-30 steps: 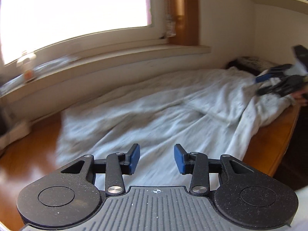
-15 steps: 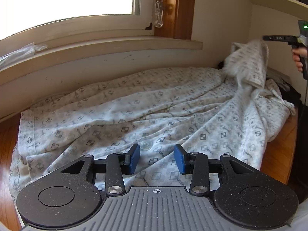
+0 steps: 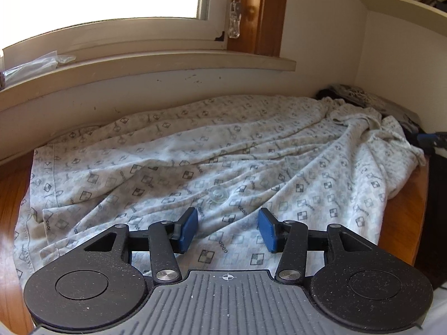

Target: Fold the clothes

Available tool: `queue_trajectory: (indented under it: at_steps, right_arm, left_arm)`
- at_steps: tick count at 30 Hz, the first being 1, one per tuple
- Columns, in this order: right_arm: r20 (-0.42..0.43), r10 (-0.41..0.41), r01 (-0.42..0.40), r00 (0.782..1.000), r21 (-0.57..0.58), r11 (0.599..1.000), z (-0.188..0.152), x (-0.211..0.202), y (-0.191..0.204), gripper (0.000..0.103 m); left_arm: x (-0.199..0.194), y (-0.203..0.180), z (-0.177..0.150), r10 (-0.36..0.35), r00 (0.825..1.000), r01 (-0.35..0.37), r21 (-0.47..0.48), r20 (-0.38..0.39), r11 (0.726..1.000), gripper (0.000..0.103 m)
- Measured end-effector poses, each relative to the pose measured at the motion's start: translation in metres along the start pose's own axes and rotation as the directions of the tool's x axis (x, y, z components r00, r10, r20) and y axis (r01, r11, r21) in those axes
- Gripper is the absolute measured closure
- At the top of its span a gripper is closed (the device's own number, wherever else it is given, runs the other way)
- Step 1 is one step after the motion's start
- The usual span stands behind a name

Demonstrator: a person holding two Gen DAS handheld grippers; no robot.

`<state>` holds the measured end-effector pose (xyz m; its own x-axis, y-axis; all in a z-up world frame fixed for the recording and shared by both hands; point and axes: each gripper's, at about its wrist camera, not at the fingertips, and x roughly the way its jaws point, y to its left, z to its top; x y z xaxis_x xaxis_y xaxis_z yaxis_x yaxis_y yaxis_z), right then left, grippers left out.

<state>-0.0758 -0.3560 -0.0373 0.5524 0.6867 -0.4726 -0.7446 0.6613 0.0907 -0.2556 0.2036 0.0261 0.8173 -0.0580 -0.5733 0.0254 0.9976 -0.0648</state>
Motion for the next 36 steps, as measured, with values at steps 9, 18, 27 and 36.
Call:
queue_trajectory:
  at_steps: [9, 18, 27, 36]
  right_arm:
    - [-0.046, 0.042, -0.044, 0.998, -0.038, 0.998, -0.019, 0.008, 0.002, 0.057]
    - [-0.023, 0.034, -0.034, 0.999, 0.008, 0.999, 0.018, -0.049, -0.048, 0.1]
    - [-0.041, -0.057, 0.057, 0.998, 0.005, 0.998, 0.023, -0.046, -0.051, 0.096]
    - [-0.051, 0.18, -0.184, 0.982, -0.099, 0.978, 0.018, 0.017, 0.05, 0.074]
  left_arm:
    - [-0.01, 0.015, -0.006, -0.056, 0.998, 0.056, -0.001, -0.006, 0.998, 0.051]
    - [-0.009, 0.014, -0.005, -0.057, 0.998, 0.057, 0.001, -0.006, 0.998, 0.05]
    - [-0.008, 0.017, -0.005, -0.045, 0.999, 0.045, 0.012, -0.002, 0.999, 0.044]
    - [-0.049, -0.014, -0.012, 0.161, 0.986, -0.164, 0.067, 0.048, 0.984, 0.049]
